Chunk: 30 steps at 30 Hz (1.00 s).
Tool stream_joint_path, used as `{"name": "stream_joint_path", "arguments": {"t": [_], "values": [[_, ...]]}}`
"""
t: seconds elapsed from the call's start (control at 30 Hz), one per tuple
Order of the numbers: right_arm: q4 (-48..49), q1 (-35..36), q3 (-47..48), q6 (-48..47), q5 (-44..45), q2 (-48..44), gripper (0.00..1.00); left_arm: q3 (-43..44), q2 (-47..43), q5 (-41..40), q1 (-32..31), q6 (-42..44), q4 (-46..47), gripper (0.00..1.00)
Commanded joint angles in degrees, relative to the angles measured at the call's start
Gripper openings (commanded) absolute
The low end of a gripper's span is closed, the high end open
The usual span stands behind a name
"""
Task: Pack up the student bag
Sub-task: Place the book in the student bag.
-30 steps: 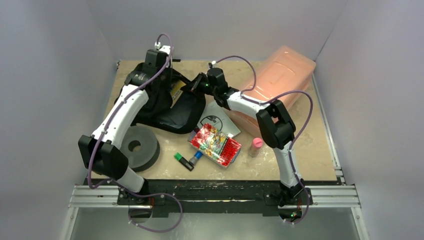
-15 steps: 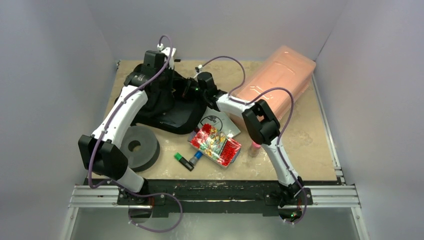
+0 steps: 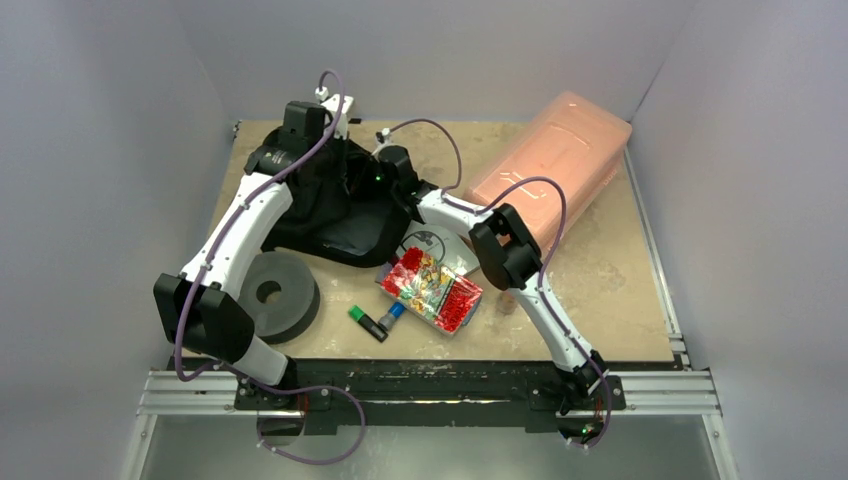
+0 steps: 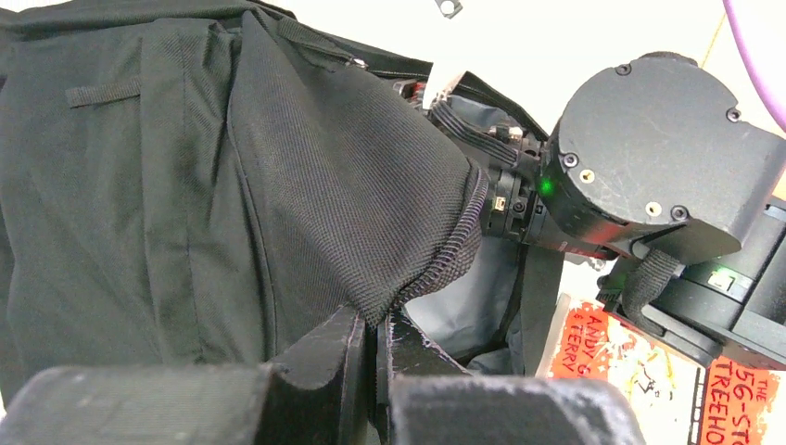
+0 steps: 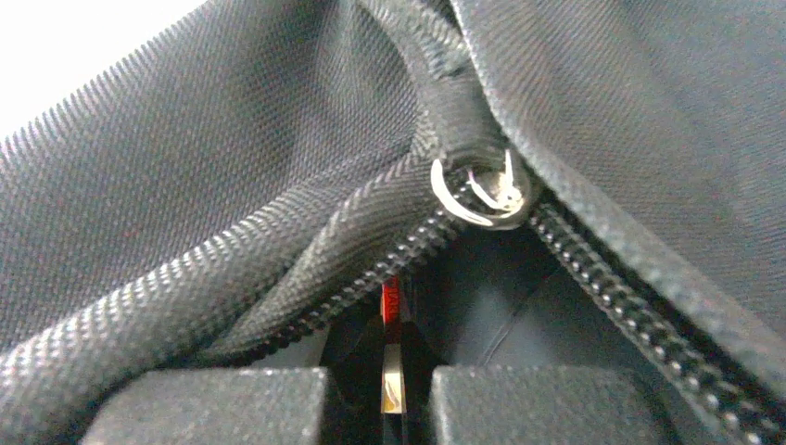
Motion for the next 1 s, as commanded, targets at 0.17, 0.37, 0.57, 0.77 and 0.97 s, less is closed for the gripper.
{"name": "stream_joint_path", "arguments": {"t": [0.17,0.37,0.57,0.77,0.97], "values": [[0.05,0.43,12.19,-3.35,13.45,4.81,0.41,-0.15,-3.15,1.86,0.69,0.97,5.28,0.0],[-11.14,0.42,5.89,-4.8,17.94,-2.9,0.68,0.06,-2.45,-1.8,1.4,0.22,4.72,0.0],[-18.53,0.47,-9.13,-12.55,20.11,-18.14,0.81,2.05,-0.59,-1.96,3.55,-3.19,2.36,0.0],[-25.97,0.83,-21.63,-18.76,19.5,-32.59,0.88,1.93,-0.1,-1.04,3.68,-4.01,2.13,0.0],[-27.43,3.12,-43.28,-17.16,18.7,-50.48,0.89,3.37,1.18,-1.04,3.68,-5.97,0.12,0.0]]}}
